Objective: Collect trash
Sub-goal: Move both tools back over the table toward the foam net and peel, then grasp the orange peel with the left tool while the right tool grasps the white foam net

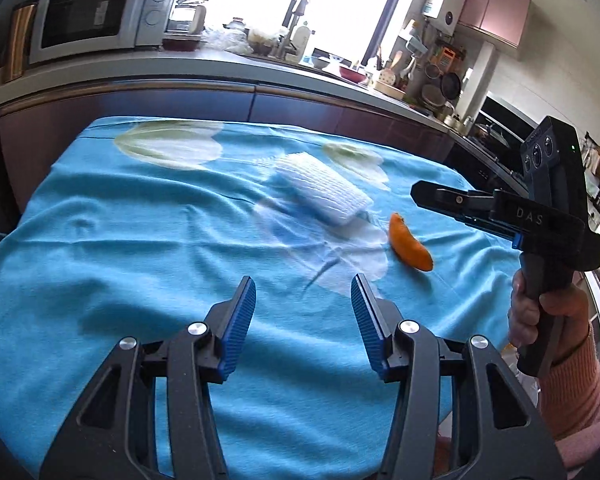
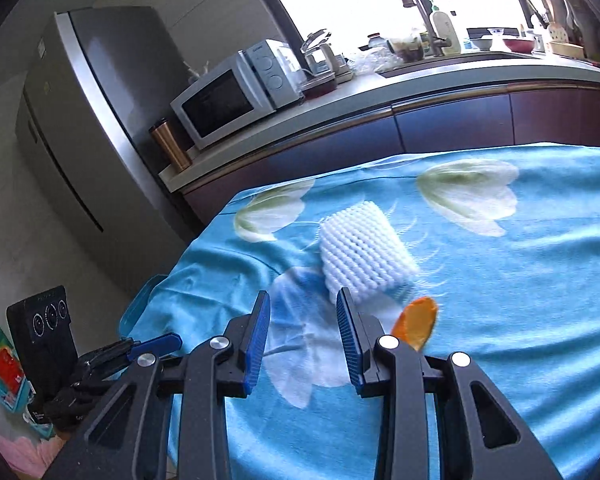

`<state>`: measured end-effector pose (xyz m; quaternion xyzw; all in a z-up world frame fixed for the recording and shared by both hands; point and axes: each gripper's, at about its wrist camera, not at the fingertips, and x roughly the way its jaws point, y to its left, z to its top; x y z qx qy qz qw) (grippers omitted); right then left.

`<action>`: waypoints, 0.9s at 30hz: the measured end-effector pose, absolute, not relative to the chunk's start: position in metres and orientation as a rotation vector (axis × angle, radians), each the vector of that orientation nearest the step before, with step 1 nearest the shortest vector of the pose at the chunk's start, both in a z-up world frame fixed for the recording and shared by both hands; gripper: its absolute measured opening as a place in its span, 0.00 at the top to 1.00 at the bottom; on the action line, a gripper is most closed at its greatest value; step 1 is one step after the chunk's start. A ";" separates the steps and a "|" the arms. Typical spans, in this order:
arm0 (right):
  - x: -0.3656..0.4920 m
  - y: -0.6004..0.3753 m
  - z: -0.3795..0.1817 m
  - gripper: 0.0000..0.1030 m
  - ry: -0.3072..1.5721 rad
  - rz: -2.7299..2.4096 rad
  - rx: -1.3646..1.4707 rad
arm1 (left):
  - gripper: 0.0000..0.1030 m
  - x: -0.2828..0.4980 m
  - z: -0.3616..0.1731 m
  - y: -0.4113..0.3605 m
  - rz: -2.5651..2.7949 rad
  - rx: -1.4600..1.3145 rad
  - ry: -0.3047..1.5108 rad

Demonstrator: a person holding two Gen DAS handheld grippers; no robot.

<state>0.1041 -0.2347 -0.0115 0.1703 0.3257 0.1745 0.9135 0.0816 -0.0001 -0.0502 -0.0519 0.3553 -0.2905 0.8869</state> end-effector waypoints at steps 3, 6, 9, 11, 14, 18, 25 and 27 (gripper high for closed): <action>0.103 -0.250 -0.012 0.68 0.660 0.335 0.372 | 0.52 0.084 -0.051 -0.029 -0.653 -0.075 0.756; 0.102 -0.262 -0.014 0.68 0.652 0.319 0.388 | 0.52 0.089 -0.052 -0.054 -0.697 -0.052 0.772; 0.102 -0.271 -0.017 0.68 0.650 0.308 0.405 | 0.52 0.096 -0.054 -0.076 -0.737 -0.043 0.795; 0.101 -0.278 -0.020 0.68 0.649 0.303 0.418 | 0.53 0.101 -0.057 -0.091 -0.756 -0.035 0.810; 0.101 -0.286 -0.023 0.68 0.646 0.292 0.434 | 0.53 0.109 -0.059 -0.109 -0.778 -0.027 0.835; 0.101 -0.297 -0.027 0.68 0.645 0.282 0.454 | 0.53 0.120 -0.066 -0.132 -0.799 -0.020 0.875; 0.100 -0.310 -0.033 0.68 0.646 0.276 0.482 | 0.59 0.143 -0.079 -0.157 -0.808 -0.045 0.944; 0.101 -0.312 -0.034 0.68 0.649 0.279 0.485 | 0.60 0.147 -0.084 -0.160 -0.817 -0.060 0.967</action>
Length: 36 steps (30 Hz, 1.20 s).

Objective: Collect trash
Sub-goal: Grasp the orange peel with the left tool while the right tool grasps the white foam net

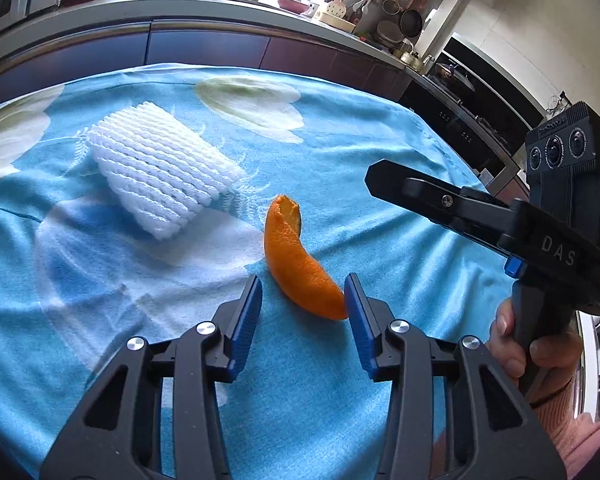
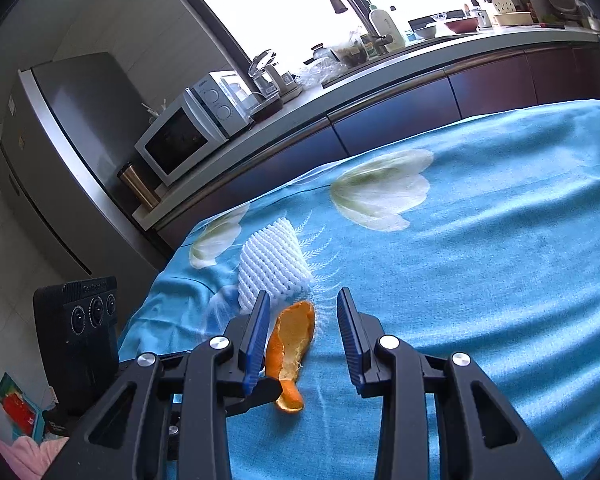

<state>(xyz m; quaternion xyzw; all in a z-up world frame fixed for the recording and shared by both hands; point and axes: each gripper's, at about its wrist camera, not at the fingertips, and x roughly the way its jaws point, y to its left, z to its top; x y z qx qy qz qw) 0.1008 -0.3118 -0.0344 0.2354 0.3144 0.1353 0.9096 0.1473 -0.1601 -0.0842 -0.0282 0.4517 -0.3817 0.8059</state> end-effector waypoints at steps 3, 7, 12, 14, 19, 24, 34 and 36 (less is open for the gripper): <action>0.102 -0.312 -0.036 0.68 0.652 0.283 0.490 | 0.66 0.152 -0.089 -0.163 -0.819 -0.074 0.984; 0.104 -0.314 -0.037 0.68 0.655 0.289 0.489 | 0.71 0.158 -0.092 -0.164 -0.820 -0.096 0.995; 0.110 -0.310 -0.037 0.68 0.663 0.300 0.475 | 0.78 0.159 -0.092 -0.153 -0.804 -0.122 0.999; 0.112 -0.308 -0.036 0.68 0.664 0.305 0.469 | 0.81 0.158 -0.090 -0.148 -0.794 -0.124 0.994; 0.121 -0.300 -0.034 0.68 0.664 0.320 0.454 | 0.82 0.155 -0.085 -0.127 -0.772 -0.140 0.980; 0.137 -0.286 -0.036 0.68 0.691 0.350 0.435 | 0.82 0.152 -0.077 -0.097 -0.731 -0.168 0.957; 0.176 -0.261 -0.047 0.50 0.769 0.316 0.374 | 0.82 0.148 -0.069 -0.031 -0.624 -0.227 0.912; 0.181 -0.256 -0.048 0.50 0.780 0.308 0.352 | 0.82 0.148 -0.070 -0.018 -0.605 -0.247 0.909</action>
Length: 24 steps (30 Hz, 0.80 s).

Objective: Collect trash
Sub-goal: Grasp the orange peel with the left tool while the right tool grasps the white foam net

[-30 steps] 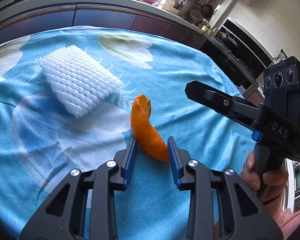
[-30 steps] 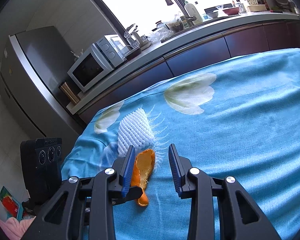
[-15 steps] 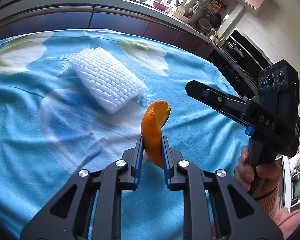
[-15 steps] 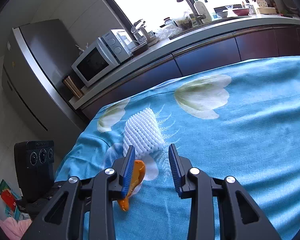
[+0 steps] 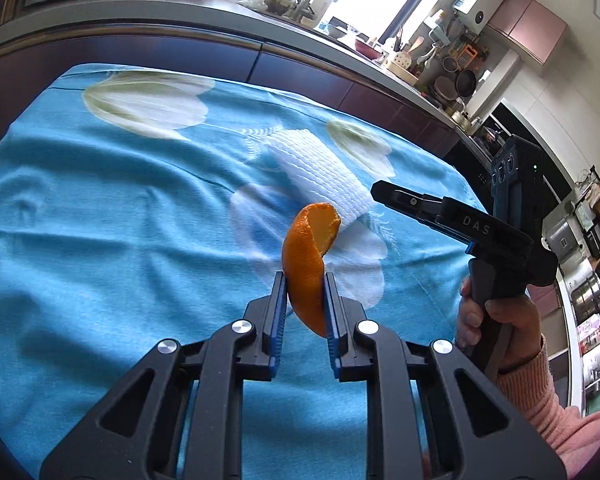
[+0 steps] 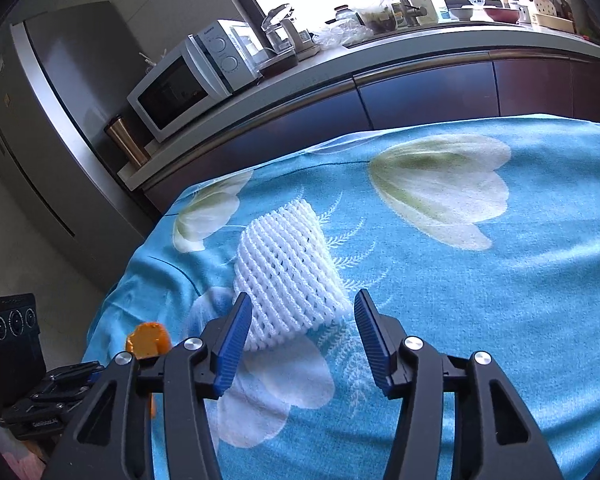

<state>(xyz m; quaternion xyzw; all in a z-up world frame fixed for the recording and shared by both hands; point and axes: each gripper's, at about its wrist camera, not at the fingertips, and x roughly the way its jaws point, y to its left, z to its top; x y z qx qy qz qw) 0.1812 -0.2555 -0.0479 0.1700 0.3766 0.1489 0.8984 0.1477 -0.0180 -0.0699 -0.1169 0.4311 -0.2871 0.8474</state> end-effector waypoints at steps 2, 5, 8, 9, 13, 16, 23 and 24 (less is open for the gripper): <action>0.186 -0.250 -0.048 0.49 0.786 0.306 0.334 | 0.82 0.147 -0.070 -0.007 -0.586 -0.256 0.902; 0.192 -0.241 -0.051 0.48 0.802 0.294 0.298 | 0.82 0.146 -0.072 0.008 -0.565 -0.273 0.898; 0.198 -0.230 -0.054 0.43 0.823 0.279 0.256 | 0.82 0.145 -0.074 0.020 -0.542 -0.283 0.895; 0.199 -0.228 -0.054 0.42 0.826 0.270 0.241 | 0.82 0.144 -0.074 0.023 -0.534 -0.285 0.893; 0.200 -0.219 -0.055 0.41 0.836 0.237 0.179 | 0.82 0.141 -0.076 0.034 -0.519 -0.297 0.891; 0.202 -0.213 -0.056 0.45 0.840 0.206 0.133 | 0.82 0.140 -0.077 0.042 -0.510 -0.308 0.890; 0.199 -0.217 -0.055 0.77 0.828 0.203 0.133 | 0.82 0.135 -0.076 0.052 -0.495 -0.310 0.877; 0.198 -0.217 -0.055 0.80 0.824 0.204 0.133 | 0.82 0.135 -0.075 0.054 -0.493 -0.312 0.876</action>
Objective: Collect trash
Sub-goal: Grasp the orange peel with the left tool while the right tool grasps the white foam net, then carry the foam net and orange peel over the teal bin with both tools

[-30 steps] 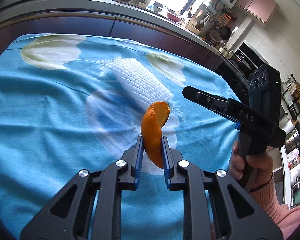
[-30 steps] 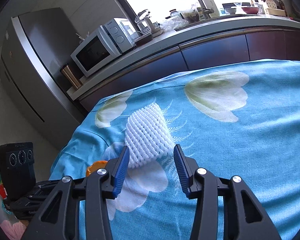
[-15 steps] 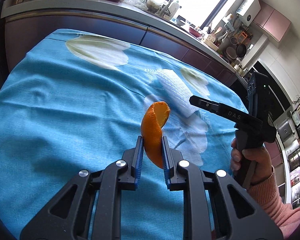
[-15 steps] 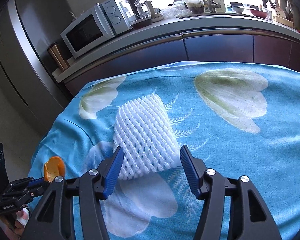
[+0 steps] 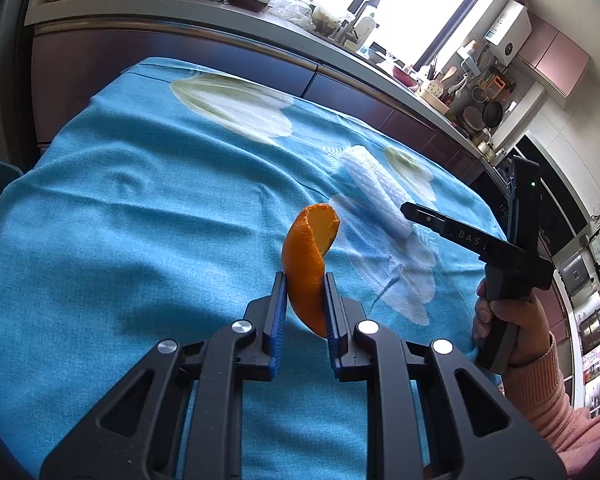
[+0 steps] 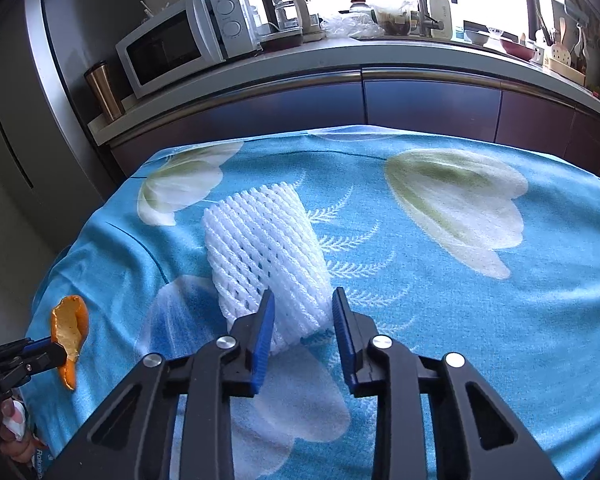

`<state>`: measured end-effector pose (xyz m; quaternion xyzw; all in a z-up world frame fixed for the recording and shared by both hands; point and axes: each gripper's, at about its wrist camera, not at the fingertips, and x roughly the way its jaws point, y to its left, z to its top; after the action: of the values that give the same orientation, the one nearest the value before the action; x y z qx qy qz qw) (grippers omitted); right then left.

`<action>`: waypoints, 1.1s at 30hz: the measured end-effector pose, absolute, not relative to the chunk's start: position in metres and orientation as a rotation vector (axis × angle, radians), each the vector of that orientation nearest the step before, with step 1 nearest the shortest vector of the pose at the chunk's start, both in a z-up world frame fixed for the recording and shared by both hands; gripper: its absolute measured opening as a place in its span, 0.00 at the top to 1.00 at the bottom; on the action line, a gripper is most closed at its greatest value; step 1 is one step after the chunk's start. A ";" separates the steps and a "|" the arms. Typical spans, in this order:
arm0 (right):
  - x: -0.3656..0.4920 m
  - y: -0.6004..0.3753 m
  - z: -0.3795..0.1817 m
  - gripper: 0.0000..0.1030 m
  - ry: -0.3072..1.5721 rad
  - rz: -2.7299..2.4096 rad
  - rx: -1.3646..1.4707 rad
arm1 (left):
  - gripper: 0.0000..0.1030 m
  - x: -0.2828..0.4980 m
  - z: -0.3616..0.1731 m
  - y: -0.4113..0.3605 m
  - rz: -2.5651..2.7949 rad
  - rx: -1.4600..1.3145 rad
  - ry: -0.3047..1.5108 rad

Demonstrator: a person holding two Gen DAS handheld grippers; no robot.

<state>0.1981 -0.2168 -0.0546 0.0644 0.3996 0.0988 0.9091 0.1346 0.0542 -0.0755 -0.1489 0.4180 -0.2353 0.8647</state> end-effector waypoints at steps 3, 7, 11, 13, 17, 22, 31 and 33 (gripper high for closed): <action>0.195 -0.217 -0.051 0.88 0.806 0.218 0.150 | 0.82 0.133 -0.074 0.061 -0.482 -0.316 0.869; 0.189 -0.215 -0.048 0.89 0.785 0.244 0.171 | 0.82 0.128 -0.073 0.069 -0.469 -0.319 0.857; 0.179 -0.211 -0.040 0.89 0.752 0.285 0.198 | 0.82 0.124 -0.068 0.076 -0.456 -0.314 0.844; 0.172 -0.209 -0.034 0.89 0.726 0.309 0.212 | 0.82 0.121 -0.066 0.080 -0.448 -0.310 0.837; 0.157 -0.200 -0.022 0.89 0.686 0.359 0.220 | 0.82 0.115 -0.063 0.089 -0.431 -0.311 0.824; 0.144 -0.185 -0.013 0.89 0.670 0.424 0.230 | 0.82 0.107 -0.060 0.100 -0.411 -0.315 0.812; 0.133 -0.163 -0.010 0.89 0.668 0.480 0.247 | 0.82 0.096 -0.054 0.121 -0.388 -0.319 0.787; 0.132 -0.158 -0.009 0.89 0.671 0.492 0.245 | 0.82 0.094 -0.053 0.126 -0.384 -0.322 0.780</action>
<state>0.1317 -0.1582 -0.0095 0.1189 0.3250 0.2383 0.9074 0.0936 0.1257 -0.0533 -0.1554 0.3764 -0.1850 0.8944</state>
